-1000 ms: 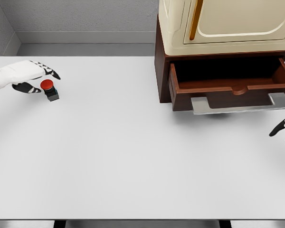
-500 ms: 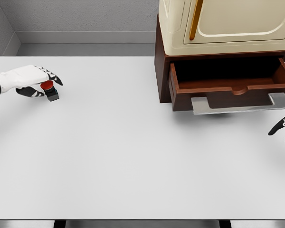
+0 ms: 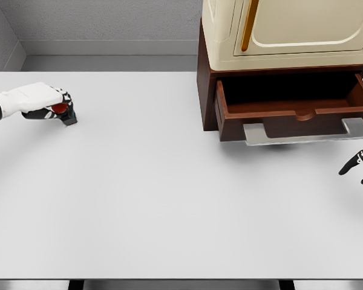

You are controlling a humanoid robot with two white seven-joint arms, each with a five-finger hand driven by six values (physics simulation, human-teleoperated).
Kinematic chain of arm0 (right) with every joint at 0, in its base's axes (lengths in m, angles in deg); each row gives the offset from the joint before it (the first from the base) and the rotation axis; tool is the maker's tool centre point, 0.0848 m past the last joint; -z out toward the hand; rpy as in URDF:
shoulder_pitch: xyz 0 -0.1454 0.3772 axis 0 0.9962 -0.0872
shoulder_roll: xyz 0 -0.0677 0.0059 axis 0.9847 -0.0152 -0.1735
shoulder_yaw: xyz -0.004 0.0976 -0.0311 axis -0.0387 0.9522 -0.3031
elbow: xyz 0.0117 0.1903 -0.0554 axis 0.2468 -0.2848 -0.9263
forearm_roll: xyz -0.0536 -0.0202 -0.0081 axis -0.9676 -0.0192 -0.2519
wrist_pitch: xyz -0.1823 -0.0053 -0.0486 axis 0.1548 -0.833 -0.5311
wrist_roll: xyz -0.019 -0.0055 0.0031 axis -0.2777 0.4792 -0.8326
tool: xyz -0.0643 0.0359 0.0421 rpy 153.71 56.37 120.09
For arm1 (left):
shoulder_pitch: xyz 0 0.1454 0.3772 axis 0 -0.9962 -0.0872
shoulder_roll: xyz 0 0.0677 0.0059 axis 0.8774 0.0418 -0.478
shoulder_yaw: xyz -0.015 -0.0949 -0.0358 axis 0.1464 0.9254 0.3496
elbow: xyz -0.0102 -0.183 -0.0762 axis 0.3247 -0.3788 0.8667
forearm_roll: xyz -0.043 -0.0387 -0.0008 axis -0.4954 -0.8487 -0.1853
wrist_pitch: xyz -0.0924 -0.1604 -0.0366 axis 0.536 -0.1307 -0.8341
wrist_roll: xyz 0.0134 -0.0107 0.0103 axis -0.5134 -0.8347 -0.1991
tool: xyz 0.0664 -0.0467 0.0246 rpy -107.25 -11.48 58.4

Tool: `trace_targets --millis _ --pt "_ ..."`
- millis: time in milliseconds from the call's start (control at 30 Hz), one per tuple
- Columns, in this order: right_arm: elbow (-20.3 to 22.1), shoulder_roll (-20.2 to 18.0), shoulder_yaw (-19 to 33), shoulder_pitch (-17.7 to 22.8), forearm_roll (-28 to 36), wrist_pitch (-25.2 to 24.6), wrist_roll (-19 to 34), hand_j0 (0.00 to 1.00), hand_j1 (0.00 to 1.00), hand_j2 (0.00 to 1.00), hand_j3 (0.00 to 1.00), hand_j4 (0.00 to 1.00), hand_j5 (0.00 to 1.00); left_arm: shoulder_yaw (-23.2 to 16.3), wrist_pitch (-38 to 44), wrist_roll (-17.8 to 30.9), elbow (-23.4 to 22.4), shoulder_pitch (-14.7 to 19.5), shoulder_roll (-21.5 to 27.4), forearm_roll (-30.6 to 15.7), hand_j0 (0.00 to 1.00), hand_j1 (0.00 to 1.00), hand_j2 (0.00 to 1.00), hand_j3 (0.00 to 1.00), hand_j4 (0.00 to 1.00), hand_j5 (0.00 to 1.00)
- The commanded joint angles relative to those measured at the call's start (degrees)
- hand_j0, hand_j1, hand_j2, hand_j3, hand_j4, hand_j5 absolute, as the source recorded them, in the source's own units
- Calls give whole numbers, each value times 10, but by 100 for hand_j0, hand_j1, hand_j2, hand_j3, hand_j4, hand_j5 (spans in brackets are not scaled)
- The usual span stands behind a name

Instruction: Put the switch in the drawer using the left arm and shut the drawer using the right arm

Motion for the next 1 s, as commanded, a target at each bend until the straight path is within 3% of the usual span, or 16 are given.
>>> trace_targets --millis 0,200,500,600,833,967 --pt "0 -1 -1 0 4 -2 0 61 61 61 61 61 61 3 1 0 21 2 3 -5 36 36 36 36 36 36" --pt "0 -1 0 0 4 -2 0 61 61 61 61 61 61 4 1 0 120 13 2 -8 36 36 36 36 36 36" --pt "0 -1 0 0 5 -2 0 62 62 62 62 62 62 3 1 -1 312 13 -5 -33 36 36 36 36 36 36" --pt "0 -1 -1 1 4 -2 0 62 62 62 62 62 62 2 1 -1 331 13 -41 -35 36 36 36 36 36 36" --pt "0 -1 -1 -5 5 -2 0 61 61 61 61 61 61 1 1 0 329 27 -124 -36 37 37 37 37 37 37" --pt "0 -1 -1 -5 5 -2 0 62 62 62 62 62 62 1 1 -1 331 61 -136 -99 37 37 37 37 37 37"
